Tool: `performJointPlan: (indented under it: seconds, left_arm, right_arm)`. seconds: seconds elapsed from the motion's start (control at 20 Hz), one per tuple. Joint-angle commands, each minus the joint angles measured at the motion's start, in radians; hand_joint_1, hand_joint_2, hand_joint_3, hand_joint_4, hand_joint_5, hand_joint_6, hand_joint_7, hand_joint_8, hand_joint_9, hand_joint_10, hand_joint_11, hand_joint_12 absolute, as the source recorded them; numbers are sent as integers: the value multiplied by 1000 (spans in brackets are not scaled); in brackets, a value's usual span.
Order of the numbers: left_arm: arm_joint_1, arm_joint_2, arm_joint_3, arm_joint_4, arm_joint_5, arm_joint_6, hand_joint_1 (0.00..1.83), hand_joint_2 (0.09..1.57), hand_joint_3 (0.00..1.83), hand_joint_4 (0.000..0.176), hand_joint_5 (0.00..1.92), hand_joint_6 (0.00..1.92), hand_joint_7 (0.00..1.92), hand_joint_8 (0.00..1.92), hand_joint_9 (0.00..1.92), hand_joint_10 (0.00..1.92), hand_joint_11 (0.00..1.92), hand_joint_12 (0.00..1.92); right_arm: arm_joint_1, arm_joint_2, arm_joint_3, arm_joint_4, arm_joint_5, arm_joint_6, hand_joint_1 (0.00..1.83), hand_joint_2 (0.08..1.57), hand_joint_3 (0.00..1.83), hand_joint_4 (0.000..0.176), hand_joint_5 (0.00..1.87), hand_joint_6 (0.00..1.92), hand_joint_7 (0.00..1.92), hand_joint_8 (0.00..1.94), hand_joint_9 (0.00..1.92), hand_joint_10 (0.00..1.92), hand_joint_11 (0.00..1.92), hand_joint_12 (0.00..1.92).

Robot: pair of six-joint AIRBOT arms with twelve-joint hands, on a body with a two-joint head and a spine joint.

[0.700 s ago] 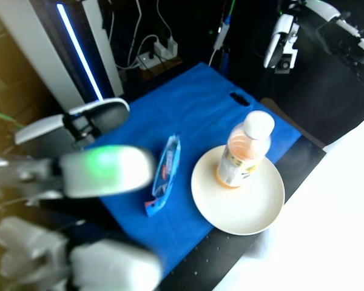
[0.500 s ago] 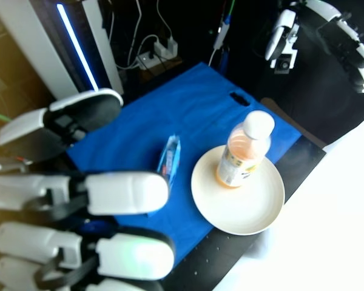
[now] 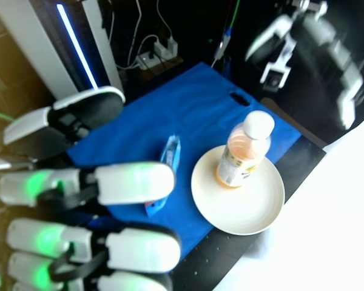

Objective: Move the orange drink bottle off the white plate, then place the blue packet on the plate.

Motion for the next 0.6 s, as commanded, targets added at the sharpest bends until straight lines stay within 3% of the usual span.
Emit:
performJointPlan:
  seconds: [0.0,0.15,0.2,0.25,0.4,0.45,0.5,0.55]
  left_arm:
    - [-30,-7,12,-21,-66,-26,471,645,0,123,0,0,173,0,113,1,4,106]
    - [-69,-39,41,112,-3,-88,418,652,0,76,0,0,134,0,72,0,12,91]
    - [-71,-54,56,132,-3,-118,370,657,0,50,0,0,130,0,70,0,26,96]
    - [-72,-65,67,143,-3,-133,358,657,0,49,0,0,128,0,66,0,22,95]
    - [-72,-108,97,157,17,-149,378,576,0,71,0,0,89,1,39,0,0,71]
    - [-72,-133,118,175,20,-171,422,576,0,58,0,0,94,4,40,0,6,72]
    - [-72,-167,151,211,24,-212,418,582,0,41,0,0,117,10,70,11,30,84]
    - [-72,-173,155,220,26,-220,418,582,0,41,0,0,117,10,70,11,30,84]
  right_arm:
    - [22,-5,6,25,111,11,473,936,7,106,211,2,242,1,172,2,171,54]
    - [23,-10,8,20,111,11,488,950,9,98,210,1,261,7,180,4,170,46]
    - [23,-12,9,18,111,11,486,954,10,97,210,1,255,4,184,5,173,45]
    - [24,-13,9,16,111,11,484,960,11,97,211,1,262,6,188,6,181,47]
    - [24,-13,11,12,111,11,451,983,0,101,186,0,218,0,179,0,207,28]
    - [24,-14,11,11,111,11,481,943,0,106,196,4,201,0,167,0,190,18]
    - [24,-16,11,5,111,11,482,910,0,91,208,7,198,0,176,4,200,20]
    - [24,-17,11,4,111,11,482,910,0,91,208,7,198,0,176,4,200,20]
